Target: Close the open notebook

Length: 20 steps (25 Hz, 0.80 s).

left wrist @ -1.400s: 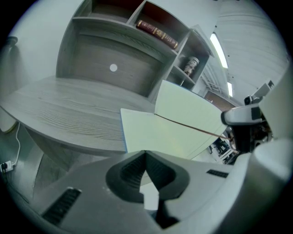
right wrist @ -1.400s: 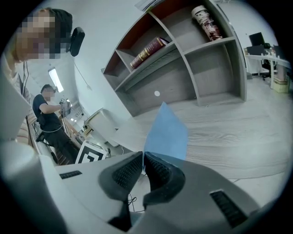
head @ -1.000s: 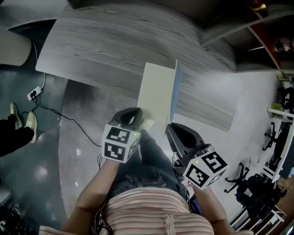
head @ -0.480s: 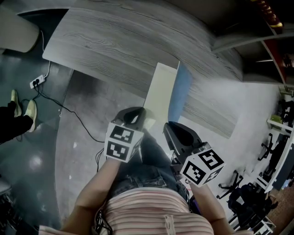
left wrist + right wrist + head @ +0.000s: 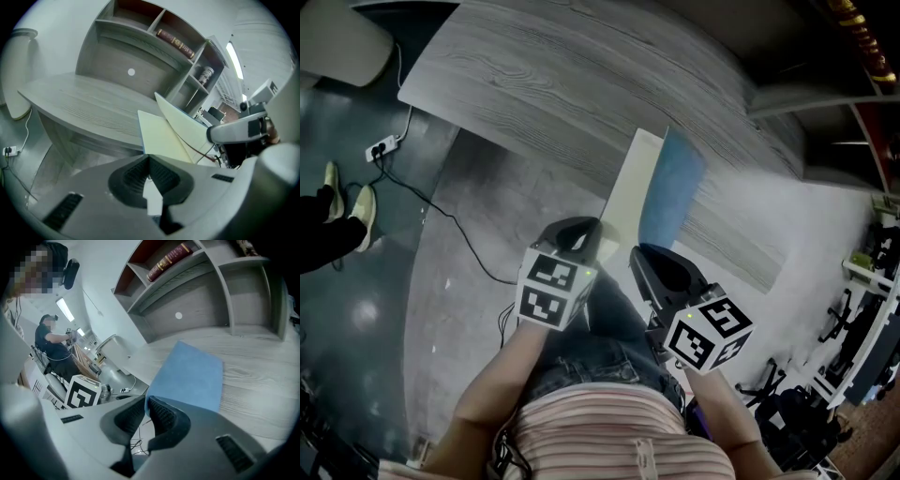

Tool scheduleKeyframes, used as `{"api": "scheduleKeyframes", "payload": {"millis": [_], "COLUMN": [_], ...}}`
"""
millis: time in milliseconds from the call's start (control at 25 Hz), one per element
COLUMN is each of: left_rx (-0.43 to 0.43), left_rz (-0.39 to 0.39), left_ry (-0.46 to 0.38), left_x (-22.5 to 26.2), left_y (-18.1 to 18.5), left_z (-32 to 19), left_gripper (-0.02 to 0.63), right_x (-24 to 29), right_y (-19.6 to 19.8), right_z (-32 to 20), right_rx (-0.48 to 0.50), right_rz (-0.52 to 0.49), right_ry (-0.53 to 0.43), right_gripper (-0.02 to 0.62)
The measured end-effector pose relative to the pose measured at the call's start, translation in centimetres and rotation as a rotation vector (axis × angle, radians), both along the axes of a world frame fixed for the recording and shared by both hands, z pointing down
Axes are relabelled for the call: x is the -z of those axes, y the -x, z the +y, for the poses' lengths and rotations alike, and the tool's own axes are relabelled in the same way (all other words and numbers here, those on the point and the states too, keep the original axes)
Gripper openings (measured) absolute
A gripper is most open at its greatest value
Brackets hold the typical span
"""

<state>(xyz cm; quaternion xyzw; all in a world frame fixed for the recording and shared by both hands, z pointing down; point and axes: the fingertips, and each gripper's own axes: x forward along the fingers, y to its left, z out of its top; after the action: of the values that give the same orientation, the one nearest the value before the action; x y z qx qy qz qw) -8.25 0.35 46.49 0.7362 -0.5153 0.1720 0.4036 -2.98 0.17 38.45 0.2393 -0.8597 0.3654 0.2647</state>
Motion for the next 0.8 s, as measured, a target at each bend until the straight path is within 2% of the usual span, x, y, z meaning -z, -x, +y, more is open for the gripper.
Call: {"api": "scheduleKeyframes", "payload": {"millis": [800], "left_rx": [0.076], "left_rz": [0.016], "left_ry": [0.025], "left_x": [-0.6], "left_y": [1.5], "left_z": [0.8], "left_gripper": [0.012], "right_x": [-3.1], "right_y": [2.1], "right_z": [0.2], "right_rx": [0.104], "right_rz": [0.066], "right_ry": [0.039], "right_gripper": [0.040]}}
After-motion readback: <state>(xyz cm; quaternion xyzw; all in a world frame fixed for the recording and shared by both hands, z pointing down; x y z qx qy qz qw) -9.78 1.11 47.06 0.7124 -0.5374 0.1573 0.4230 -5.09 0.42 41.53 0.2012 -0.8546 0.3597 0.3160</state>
